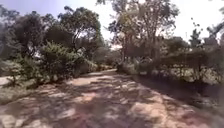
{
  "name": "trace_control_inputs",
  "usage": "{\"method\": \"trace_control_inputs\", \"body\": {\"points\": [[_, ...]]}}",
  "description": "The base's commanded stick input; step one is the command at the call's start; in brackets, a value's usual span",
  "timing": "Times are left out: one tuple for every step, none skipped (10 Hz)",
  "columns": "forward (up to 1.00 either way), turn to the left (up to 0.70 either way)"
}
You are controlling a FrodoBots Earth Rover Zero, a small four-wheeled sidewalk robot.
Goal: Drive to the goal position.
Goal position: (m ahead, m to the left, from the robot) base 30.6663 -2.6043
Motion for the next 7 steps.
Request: {"method": "trace_control_inputs", "body": {"points": [[0.50,0.00],[0.50,0.00],[0.50,0.00],[0.50,0.00],[0.50,0.00],[0.50,0.00],[0.50,0.00]]}}
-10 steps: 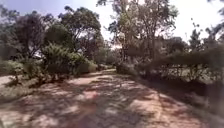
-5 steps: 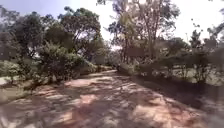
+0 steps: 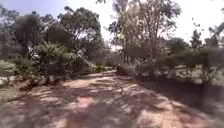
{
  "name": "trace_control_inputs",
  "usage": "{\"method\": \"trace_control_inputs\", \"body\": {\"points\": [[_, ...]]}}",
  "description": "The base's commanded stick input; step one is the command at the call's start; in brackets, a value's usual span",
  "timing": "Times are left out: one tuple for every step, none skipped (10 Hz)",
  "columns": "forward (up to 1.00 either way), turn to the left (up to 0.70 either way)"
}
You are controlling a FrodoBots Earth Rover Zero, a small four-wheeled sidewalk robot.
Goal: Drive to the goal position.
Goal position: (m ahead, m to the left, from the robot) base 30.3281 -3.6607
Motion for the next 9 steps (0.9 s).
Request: {"method": "trace_control_inputs", "body": {"points": [[0.50,0.00],[0.50,0.00],[0.50,0.00],[0.50,0.00],[0.50,0.00],[0.50,0.00],[0.50,0.00],[0.50,0.00],[0.50,0.00]]}}
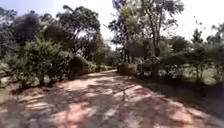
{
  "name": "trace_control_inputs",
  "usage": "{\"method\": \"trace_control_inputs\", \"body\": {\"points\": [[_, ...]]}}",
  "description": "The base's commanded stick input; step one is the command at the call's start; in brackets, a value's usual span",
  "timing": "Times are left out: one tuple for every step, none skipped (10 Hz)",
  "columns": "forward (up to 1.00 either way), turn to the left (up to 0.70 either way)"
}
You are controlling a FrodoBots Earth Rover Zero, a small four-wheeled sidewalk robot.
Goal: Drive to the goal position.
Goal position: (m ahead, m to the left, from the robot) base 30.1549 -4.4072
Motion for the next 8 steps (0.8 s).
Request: {"method": "trace_control_inputs", "body": {"points": [[0.50,0.00],[0.50,0.00],[0.50,0.00],[0.50,0.00],[0.50,0.00],[0.50,0.00],[0.50,0.00],[0.50,0.00]]}}
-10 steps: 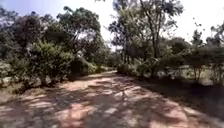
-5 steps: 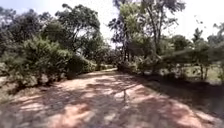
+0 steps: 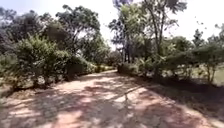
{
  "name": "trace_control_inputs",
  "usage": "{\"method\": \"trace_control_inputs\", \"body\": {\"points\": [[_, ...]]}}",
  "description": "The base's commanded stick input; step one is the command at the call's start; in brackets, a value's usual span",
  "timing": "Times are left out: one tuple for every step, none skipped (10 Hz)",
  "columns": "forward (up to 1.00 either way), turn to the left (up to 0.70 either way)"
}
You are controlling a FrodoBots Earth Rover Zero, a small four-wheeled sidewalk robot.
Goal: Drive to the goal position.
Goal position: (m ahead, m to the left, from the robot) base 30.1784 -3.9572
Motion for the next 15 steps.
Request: {"method": "trace_control_inputs", "body": {"points": [[0.50,0.00],[0.50,0.00],[0.50,0.00],[0.50,0.00],[0.50,0.00],[0.50,0.00],[0.50,0.00],[0.50,0.00],[0.50,0.00],[0.50,0.00],[0.50,0.00],[0.50,0.00],[0.50,0.00],[0.50,0.00],[0.50,0.00]]}}
